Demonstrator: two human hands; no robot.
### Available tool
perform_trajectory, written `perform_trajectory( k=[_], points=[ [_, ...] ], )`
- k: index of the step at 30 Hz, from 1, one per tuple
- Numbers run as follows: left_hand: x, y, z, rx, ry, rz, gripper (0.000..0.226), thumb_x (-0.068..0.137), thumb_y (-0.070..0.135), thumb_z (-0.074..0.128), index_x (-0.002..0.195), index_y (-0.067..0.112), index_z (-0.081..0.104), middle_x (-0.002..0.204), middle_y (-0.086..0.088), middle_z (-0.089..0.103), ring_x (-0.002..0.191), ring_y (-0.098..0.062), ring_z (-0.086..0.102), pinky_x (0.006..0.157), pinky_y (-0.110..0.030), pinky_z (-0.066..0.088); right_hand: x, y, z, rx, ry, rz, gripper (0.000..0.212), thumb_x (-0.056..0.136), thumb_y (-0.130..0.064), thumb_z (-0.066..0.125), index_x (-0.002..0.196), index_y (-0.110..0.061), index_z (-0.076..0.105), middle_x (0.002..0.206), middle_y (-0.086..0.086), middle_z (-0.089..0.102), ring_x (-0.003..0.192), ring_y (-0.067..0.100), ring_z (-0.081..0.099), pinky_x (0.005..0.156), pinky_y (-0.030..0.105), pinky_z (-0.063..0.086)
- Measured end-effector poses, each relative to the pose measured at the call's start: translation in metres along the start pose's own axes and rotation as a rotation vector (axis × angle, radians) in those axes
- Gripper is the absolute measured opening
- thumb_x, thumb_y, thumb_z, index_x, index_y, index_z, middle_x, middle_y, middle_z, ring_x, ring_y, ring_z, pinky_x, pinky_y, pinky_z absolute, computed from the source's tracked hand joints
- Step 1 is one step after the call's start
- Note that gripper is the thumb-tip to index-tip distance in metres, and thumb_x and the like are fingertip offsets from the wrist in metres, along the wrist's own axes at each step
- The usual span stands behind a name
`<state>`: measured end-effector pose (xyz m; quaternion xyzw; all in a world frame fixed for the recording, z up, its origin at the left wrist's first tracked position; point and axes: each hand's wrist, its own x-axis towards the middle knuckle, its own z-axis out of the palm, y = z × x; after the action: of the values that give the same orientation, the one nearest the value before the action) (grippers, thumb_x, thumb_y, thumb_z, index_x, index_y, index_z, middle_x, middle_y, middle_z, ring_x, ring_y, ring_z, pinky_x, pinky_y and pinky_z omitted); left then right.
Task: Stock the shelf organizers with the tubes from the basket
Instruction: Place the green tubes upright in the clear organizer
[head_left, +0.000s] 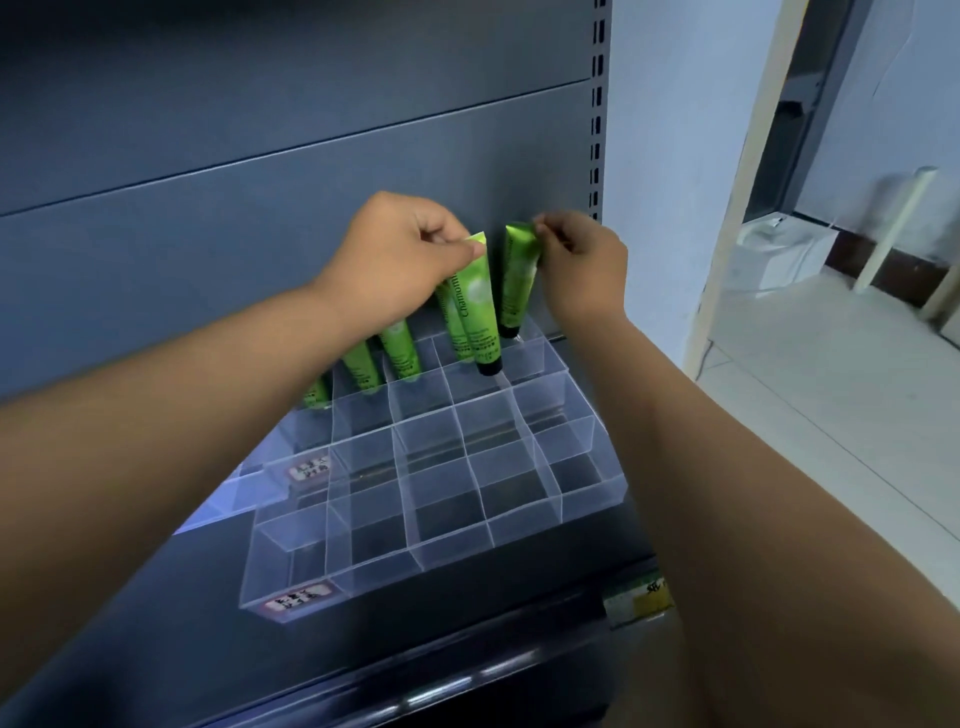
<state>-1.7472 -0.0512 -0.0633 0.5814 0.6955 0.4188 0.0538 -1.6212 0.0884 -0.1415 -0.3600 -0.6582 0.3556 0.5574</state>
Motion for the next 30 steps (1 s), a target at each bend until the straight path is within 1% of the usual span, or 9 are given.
perform_trajectory(
  k=[5, 7, 9, 14, 17, 21, 23, 25, 30],
  points=[
    [0.006, -0.014, -0.004, -0.040, 0.035, -0.017, 0.017, 0.088, 0.028, 0.080, 0.085, 0.012, 0.079, 0.072, -0.004, 0.064, 0.065, -0.008, 0.052, 0.066, -0.029, 0.050, 0.010, 0.017, 0.011, -0.064, -0.099, -0.038, 0.018, 0.096, -0.013, 0.062, 0.102, -0.015, 0.079, 0.088, -0.009, 0.069, 0.087, 0.010, 0.065, 0.077, 0.015, 0.047],
    [0.006, -0.018, -0.006, -0.039, 0.041, -0.018, 0.015, 0.087, 0.030, 0.080, 0.082, 0.015, 0.079, 0.075, -0.013, 0.066, 0.066, -0.012, 0.053, 0.064, -0.036, 0.053, 0.011, 0.020, 0.015, -0.088, -0.117, -0.080, 0.017, 0.094, -0.011, 0.063, 0.101, -0.013, 0.079, 0.089, -0.007, 0.070, 0.089, 0.011, 0.065, 0.077, 0.014, 0.046],
    [0.004, -0.022, -0.007, -0.031, 0.036, -0.021, 0.015, 0.087, 0.031, 0.080, 0.080, 0.017, 0.079, 0.078, -0.018, 0.068, 0.064, -0.015, 0.054, 0.061, -0.039, 0.054, 0.010, 0.022, 0.019, -0.102, -0.127, -0.121, 0.016, 0.093, -0.009, 0.063, 0.099, -0.010, 0.078, 0.091, -0.001, 0.073, 0.087, 0.013, 0.065, 0.079, 0.022, 0.049],
    [0.000, -0.026, -0.004, -0.030, 0.040, -0.021, 0.014, 0.088, 0.026, 0.080, 0.084, 0.012, 0.079, 0.065, 0.002, 0.060, 0.054, -0.002, 0.046, 0.057, -0.019, 0.043, 0.005, 0.024, 0.025, -0.174, -0.160, -0.174, 0.017, 0.094, -0.009, 0.062, 0.100, -0.008, 0.078, 0.096, 0.004, 0.076, 0.087, 0.017, 0.065, 0.078, 0.027, 0.049],
    [-0.003, -0.027, -0.003, -0.034, 0.034, -0.016, 0.016, 0.088, 0.025, 0.079, 0.086, 0.010, 0.079, 0.062, 0.005, 0.058, 0.052, 0.001, 0.045, 0.055, -0.016, 0.040, 0.006, 0.025, 0.029, -0.173, -0.166, -0.182, 0.017, 0.094, -0.008, 0.061, 0.099, -0.009, 0.077, 0.097, 0.006, 0.075, 0.091, 0.022, 0.066, 0.078, 0.028, 0.049],
    [-0.005, -0.025, -0.006, -0.043, 0.029, 0.004, 0.016, 0.089, 0.022, 0.079, 0.086, 0.007, 0.078, 0.062, 0.010, 0.059, 0.051, 0.004, 0.047, 0.055, -0.012, 0.040, 0.007, 0.025, 0.030, -0.213, -0.160, -0.176, 0.017, 0.094, -0.011, 0.062, 0.100, -0.012, 0.078, 0.101, 0.007, 0.072, 0.091, 0.012, 0.058, 0.071, -0.001, 0.031],
    [-0.006, -0.024, -0.007, -0.045, 0.027, 0.005, 0.015, 0.089, 0.022, 0.079, 0.086, 0.008, 0.078, 0.062, 0.010, 0.059, 0.050, 0.003, 0.047, 0.053, -0.013, 0.040, 0.007, 0.022, 0.028, -0.200, -0.164, -0.162, 0.018, 0.093, -0.009, 0.063, 0.102, -0.013, 0.078, 0.103, 0.006, 0.071, 0.092, 0.009, 0.056, 0.073, -0.004, 0.030],
    [-0.006, -0.025, -0.009, -0.049, 0.028, -0.002, 0.015, 0.089, 0.023, 0.080, 0.085, 0.009, 0.078, 0.061, 0.010, 0.059, 0.050, 0.002, 0.046, 0.052, -0.016, 0.041, 0.006, 0.020, 0.027, -0.187, -0.173, -0.155, 0.023, 0.091, -0.004, 0.062, 0.103, -0.014, 0.078, 0.106, 0.005, 0.069, 0.093, 0.010, 0.057, 0.076, -0.003, 0.032],
    [-0.010, -0.026, -0.013, -0.045, 0.027, -0.014, 0.014, 0.089, 0.022, 0.080, 0.085, 0.009, 0.078, 0.057, 0.014, 0.058, 0.050, 0.001, 0.047, 0.050, -0.016, 0.041, 0.004, 0.017, 0.028, -0.182, -0.179, -0.157, 0.027, 0.090, 0.000, 0.060, 0.101, -0.015, 0.079, 0.106, 0.003, 0.070, 0.094, 0.011, 0.061, 0.085, 0.015, 0.043]
  ],
)
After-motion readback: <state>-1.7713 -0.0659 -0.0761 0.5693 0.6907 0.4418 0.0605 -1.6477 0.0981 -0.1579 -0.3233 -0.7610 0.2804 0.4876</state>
